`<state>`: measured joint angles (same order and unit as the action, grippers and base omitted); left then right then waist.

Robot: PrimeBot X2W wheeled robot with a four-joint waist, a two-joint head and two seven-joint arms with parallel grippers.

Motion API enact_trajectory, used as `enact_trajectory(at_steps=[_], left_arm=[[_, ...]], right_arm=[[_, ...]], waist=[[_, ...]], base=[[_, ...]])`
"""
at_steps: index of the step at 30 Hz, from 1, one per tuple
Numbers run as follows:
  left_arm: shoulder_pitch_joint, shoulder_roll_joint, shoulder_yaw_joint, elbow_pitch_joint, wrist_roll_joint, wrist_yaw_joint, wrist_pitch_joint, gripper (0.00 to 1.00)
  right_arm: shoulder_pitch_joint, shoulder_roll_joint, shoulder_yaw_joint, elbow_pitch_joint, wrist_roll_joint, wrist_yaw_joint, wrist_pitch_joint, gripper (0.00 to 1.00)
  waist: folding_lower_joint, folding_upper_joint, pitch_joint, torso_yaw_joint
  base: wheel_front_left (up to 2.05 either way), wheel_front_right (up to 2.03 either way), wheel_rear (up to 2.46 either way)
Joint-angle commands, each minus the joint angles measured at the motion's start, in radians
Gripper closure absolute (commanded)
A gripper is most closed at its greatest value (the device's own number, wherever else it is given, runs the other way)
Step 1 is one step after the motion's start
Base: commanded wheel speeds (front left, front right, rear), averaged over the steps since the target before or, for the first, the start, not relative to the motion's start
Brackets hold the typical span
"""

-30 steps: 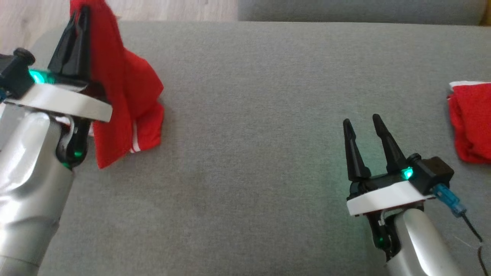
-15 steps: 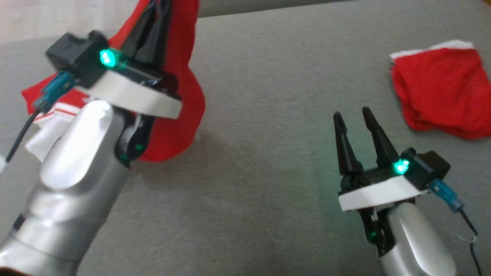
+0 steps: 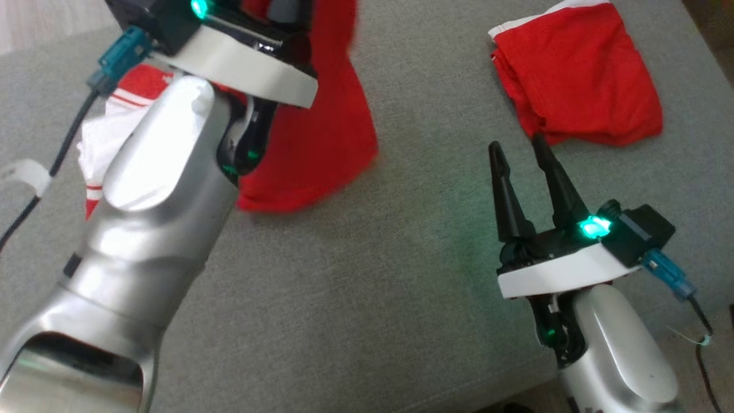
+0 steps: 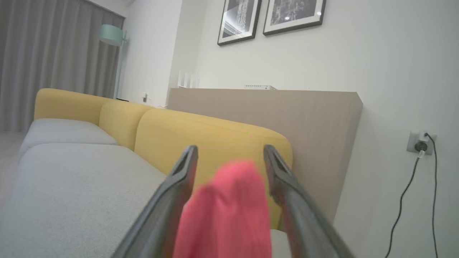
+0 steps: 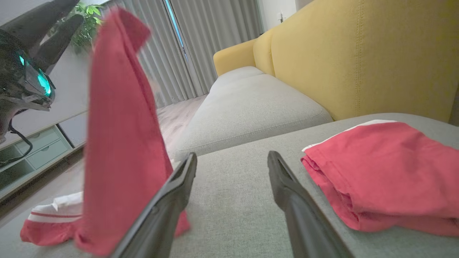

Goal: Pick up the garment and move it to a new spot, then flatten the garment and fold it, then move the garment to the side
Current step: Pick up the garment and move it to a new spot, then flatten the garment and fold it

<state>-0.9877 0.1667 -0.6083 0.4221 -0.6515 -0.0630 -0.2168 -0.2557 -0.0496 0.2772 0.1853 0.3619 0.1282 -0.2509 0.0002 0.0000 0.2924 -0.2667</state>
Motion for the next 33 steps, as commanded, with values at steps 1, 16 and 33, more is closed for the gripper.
enact_trajectory(at_steps=[1,16,33], left_arm=[[-0.06,0.022,0.055,-0.013,0.003,-0.005,-0.018,0.0],[0.314,0.196,0.239,-0.127,0.116,-0.027,-0.045,0.0],[0.819,-0.009,0.459,-0.289,0.233,-0.03,-0.045,0.0]], right_arm=[[-0.023,-0.001,0.01,-0.036,0.002,0.003,-0.011,0.0],[0.044,-0.001,-0.064,0.02,-0.083,0.003,-0.011,0.0],[0.112,-0.001,-0.065,0.099,-0.117,0.003,-0.011,0.0]], waist=[[-0.0002,0.0,0.002,0.011],[-0.0002,0.0,-0.111,0.268],[-0.0002,0.0,-0.207,0.375]], base=[[0.0,0.0,0.0],[0.0,0.0,0.0],[0.0,0.0,0.0]])
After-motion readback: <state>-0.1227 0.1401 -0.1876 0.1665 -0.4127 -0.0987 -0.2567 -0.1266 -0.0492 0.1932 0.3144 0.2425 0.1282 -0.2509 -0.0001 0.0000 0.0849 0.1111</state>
